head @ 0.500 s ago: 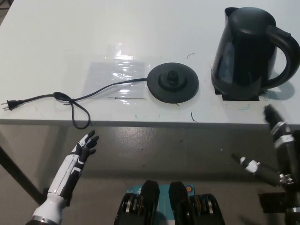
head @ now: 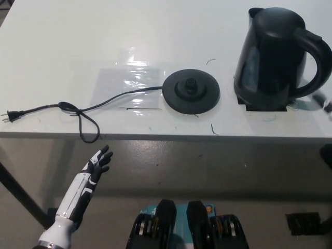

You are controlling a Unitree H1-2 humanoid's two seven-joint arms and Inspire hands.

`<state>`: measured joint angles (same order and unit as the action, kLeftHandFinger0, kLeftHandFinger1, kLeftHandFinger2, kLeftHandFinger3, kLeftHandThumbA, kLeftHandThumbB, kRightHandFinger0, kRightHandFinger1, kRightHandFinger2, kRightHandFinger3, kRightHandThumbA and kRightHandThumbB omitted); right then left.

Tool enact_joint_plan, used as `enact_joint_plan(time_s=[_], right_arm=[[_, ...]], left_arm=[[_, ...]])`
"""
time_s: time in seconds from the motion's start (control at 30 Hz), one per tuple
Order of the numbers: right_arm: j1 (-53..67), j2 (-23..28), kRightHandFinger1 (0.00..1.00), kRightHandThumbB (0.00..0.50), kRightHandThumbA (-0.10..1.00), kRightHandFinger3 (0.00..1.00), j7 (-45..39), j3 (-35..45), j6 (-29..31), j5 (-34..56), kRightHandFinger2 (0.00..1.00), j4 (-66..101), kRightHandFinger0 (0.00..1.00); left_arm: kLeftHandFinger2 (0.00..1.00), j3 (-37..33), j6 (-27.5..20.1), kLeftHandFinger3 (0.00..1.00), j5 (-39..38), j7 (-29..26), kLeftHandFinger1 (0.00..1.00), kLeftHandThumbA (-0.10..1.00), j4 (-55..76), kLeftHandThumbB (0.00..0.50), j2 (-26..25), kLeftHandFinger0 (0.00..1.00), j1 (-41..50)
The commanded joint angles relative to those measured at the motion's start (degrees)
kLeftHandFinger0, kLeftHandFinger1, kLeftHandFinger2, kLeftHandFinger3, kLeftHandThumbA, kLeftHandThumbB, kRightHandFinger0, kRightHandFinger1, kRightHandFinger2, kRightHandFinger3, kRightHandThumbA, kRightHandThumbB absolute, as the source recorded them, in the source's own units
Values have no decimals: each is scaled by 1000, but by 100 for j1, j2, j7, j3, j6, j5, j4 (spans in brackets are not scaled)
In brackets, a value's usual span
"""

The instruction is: A kettle and its base are kept separately on the desk infront of the robot and the robot uses its right hand to lift the kettle by its handle and places it on its base to align it correctly.

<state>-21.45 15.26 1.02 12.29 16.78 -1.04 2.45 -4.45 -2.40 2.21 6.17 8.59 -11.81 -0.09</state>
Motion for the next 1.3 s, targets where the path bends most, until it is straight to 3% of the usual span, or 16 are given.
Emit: enact_joint_plan(time_s=[0.0, 0.17, 0.23, 0.4, 0.47, 0.5, 0.53, 0.67, 0.93, 1.07, 1.2, 1.27], right_arm=[[-655, 202, 1000, 417, 1000, 1000, 99, 129, -397, 170, 1000, -387, 1000], [-1148, 261, 1000, 470, 1000, 1000, 89, 97, -587, 116, 1000, -962, 1000], [-1284, 260, 1000, 465, 1000, 1000, 15, 71, -572, 201, 1000, -1181, 1000], [-1679, 184, 1000, 378, 1000, 1000, -112, 3, -595, 356, 1000, -1920, 1000], [-1751, 179, 1000, 386, 1000, 1000, -127, -8, -581, 383, 1000, -2121, 1000], [-1845, 174, 1000, 433, 1000, 1000, -111, -24, -528, 369, 1000, -2393, 1000], [-1899, 173, 1000, 449, 1000, 1000, -107, -37, -507, 363, 1000, -2546, 1000], [-2011, 174, 1000, 474, 1000, 1000, -40, -109, -391, 252, 1000, -2984, 1000], [-1998, 169, 1000, 375, 973, 1000, -290, -24, -278, 686, 1000, -3521, 1000], [-1981, 207, 1000, 353, 968, 1000, -322, -11, -186, 744, 1000, -3707, 1000], [-1939, 233, 1000, 363, 992, 1000, -334, -22, -166, 765, 1000, -3740, 1000], [-1924, 222, 1000, 339, 988, 1000, -345, 0, -209, 815, 1000, -3693, 1000]], left_arm=[[1000, -23, -185, 1000, 11, 100, 1000, 1000, 134, 158, -11, 1000, -93], [1000, -73, -285, 1000, 30, 122, 1000, 1000, 50, 145, -14, 1000, -115], [1000, -77, -237, 1000, 23, 103, 1000, 1000, 95, 145, 4, 1000, -60], [1000, -69, -245, 1000, -2, 105, 1000, 1000, 106, 130, -30, 1000, -50], [1000, -73, -290, 1000, 0, 112, 1000, 1000, 62, 134, -47, 1000, -60], [1000, -75, -257, 1000, 16, 113, 1000, 1000, 80, 138, -59, 1000, -59], [1000, -75, -226, 1000, 19, 111, 1000, 1000, 99, 137, -59, 1000, -60], [1000, -60, -111, 1000, 24, 85, 1000, 1000, 165, 152, -40, 1000, -76], [1000, -57, -174, 1000, 46, 83, 1000, 1000, 144, 157, -56, 1000, -80], [1000, -60, -184, 1000, 37, 96, 1000, 1000, 109, 173, -60, 1000, -110], [1000, -52, -164, 1000, 32, 104, 1000, 1000, 119, 177, -78, 1000, -113], [1000, -49, -165, 1000, 8, 109, 1000, 1000, 109, 187, -74, 1000, -123]])
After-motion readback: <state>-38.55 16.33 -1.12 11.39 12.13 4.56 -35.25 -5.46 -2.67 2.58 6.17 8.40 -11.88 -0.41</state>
